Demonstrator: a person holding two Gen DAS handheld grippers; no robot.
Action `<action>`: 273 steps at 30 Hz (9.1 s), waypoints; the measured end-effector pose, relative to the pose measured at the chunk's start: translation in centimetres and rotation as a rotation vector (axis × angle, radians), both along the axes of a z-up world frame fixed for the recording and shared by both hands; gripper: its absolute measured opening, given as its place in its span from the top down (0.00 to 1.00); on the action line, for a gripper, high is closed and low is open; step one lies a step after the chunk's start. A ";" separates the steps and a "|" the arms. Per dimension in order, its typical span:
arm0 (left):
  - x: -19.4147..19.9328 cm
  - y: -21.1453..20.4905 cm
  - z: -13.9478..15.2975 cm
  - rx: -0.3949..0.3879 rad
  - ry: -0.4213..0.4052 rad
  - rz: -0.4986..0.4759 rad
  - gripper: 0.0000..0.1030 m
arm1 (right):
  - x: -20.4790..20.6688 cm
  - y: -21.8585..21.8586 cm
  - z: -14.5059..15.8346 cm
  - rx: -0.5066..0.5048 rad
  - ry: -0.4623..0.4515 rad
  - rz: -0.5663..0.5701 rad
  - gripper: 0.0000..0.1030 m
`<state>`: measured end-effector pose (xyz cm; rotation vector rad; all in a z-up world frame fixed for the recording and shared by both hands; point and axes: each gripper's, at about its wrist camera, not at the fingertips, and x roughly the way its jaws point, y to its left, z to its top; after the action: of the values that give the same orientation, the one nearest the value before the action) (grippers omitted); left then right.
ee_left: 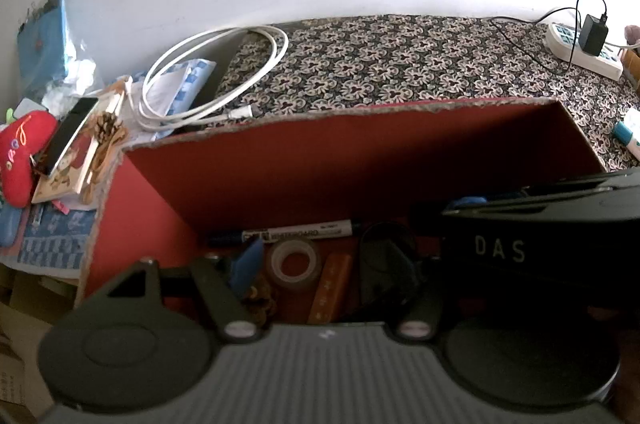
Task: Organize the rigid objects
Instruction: 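Lower the black case into the red box with the right gripper, then open the right gripper and lift it out of the red box, then grasp the white-and-blue lotion bottle upright with the right gripper, then carry the lotion bottle with the right gripper and lower it into the red box, then open the right gripper and lift it out of the red box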
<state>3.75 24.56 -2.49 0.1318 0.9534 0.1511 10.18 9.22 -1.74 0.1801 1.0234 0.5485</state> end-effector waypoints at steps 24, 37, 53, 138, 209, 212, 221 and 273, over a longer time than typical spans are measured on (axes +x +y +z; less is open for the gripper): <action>-5.9 -1.8 5.7 0.006 -0.089 -0.061 0.29 | -6.6 -5.4 5.5 0.115 -0.040 -0.131 0.87; -7.9 -5.5 7.3 -0.008 -0.103 -0.137 0.29 | -10.5 -10.2 6.1 0.139 -0.060 -0.217 0.87; -7.9 -15.1 8.0 0.006 -0.107 -0.142 0.29 | -10.8 -19.0 5.0 0.147 -0.037 -0.182 0.87; -3.3 -29.2 -9.5 -0.270 0.089 -0.312 0.57 | -3.9 -31.5 -11.0 0.436 0.345 -0.129 0.93; -2.9 1.3 2.5 -0.116 0.015 -0.039 0.57 | -1.9 -2.7 1.4 0.201 0.103 -0.046 0.94; -3.3 0.8 3.1 -0.095 0.000 -0.039 0.53 | -2.7 -3.4 1.9 0.201 0.083 -0.065 0.94; -4.6 -1.7 5.0 -0.028 -0.040 -0.050 0.43 | -5.0 -5.2 3.5 0.202 0.036 -0.078 0.93; -6.4 -24.0 4.7 0.063 -0.008 -0.205 0.38 | -10.8 -26.9 3.0 0.229 -0.021 -0.237 0.91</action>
<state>-2.63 0.53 2.22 0.2852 0.9218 -0.0071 -0.59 -17.64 1.24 0.4908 0.9025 0.4493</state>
